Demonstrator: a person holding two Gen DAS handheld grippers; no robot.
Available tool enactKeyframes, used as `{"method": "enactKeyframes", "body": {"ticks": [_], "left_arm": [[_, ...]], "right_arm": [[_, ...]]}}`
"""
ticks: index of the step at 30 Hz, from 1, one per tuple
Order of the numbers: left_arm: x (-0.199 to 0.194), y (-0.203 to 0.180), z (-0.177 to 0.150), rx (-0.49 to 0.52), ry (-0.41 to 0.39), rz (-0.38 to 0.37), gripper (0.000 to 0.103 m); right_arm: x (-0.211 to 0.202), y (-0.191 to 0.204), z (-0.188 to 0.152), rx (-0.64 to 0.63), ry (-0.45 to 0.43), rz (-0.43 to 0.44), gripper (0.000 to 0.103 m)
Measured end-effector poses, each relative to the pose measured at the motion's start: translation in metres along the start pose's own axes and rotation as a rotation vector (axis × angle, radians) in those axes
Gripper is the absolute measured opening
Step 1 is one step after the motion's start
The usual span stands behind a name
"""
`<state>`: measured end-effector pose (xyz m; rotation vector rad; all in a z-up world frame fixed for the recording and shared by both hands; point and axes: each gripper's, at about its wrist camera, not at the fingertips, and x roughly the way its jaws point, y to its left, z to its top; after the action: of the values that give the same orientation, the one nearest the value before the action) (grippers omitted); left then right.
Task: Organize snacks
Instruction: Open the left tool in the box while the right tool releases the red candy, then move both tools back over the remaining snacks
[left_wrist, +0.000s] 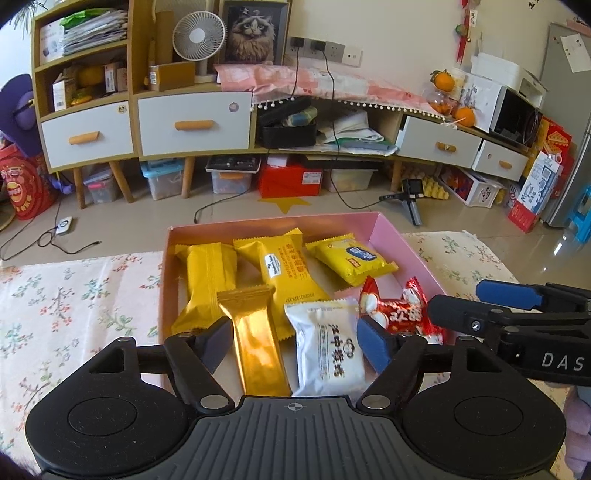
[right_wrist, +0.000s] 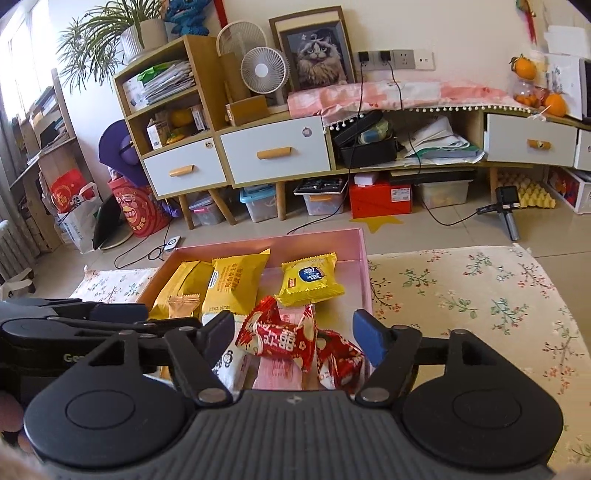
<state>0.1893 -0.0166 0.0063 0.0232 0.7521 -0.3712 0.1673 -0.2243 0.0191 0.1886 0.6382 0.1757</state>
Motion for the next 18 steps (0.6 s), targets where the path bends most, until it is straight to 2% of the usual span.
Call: {"method": "enactKeyframes", "body": {"ticks": [9, 18], "left_arm": [[-0.043, -0.005, -0.019, 0.004, -0.011, 0.005, 0.082], [-0.080, -0.014, -0.050, 0.017, -0.010, 0.020, 0.093]], "right_arm": [[-0.029, 0.006, -0.006, -0.019, 0.009, -0.025, 0.082], [-0.058, 0.018, -0.022, -0.060, 0.023, -0.041, 0.091]]}}
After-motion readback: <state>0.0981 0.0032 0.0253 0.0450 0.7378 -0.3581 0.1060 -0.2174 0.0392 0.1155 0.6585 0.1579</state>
